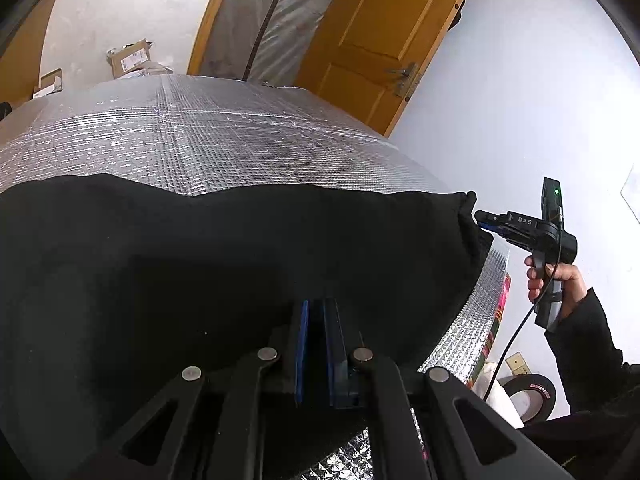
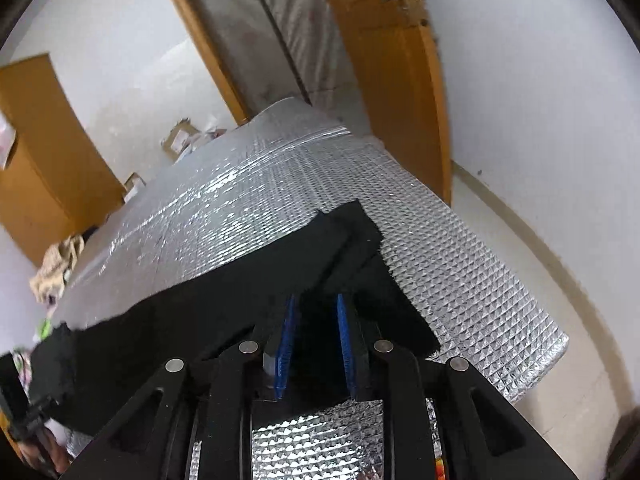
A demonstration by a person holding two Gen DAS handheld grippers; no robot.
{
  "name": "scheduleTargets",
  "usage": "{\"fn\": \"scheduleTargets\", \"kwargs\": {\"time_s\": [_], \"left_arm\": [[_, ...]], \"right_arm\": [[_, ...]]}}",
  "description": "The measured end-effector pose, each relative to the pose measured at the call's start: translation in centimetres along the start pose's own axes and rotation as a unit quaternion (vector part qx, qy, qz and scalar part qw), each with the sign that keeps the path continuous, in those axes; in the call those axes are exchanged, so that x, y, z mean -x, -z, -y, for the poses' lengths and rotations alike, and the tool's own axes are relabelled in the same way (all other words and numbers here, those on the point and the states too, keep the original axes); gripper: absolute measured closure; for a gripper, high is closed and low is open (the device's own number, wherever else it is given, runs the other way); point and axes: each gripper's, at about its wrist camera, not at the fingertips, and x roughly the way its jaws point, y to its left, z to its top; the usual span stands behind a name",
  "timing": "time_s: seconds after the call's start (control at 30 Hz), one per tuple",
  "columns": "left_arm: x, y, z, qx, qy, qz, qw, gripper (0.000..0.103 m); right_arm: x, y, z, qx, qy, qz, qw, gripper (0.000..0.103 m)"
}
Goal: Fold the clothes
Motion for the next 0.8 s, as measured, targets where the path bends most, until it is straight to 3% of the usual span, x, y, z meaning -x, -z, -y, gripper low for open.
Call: {"fn": "scheduleTargets", "kwargs": {"time_s": [0.37,0.43,0.47,0.8], "left_arm": [[0.4,0.1,0.4,0.0,-0.009,0.004,1.0,0.097],[0.4,0.0,0.5,-0.002,-0.01,0.004,0.9999,0.097],[0.5,-0.1,0.6,-0.003,-0.01,0.005,0.9999,0.097],[0.9,-0.2,0.9,-0.009,-0.008,0.009,0.9999,0.097]], "right_arm": [[-2.0,-1.5,-0.1,-0.008,0.003,-0.013,1.0,0.079],[-2.0,-1.6,0.2,-0.024,-0.001,-0.01,1.0,0.088],[-1.7,-1.6,0.4,-0.031,-0.004,-0.006,1.0,0.099],[4.3,-0.2,2.7,-0.083,-0.016,0.039,0.996,0.099]]}}
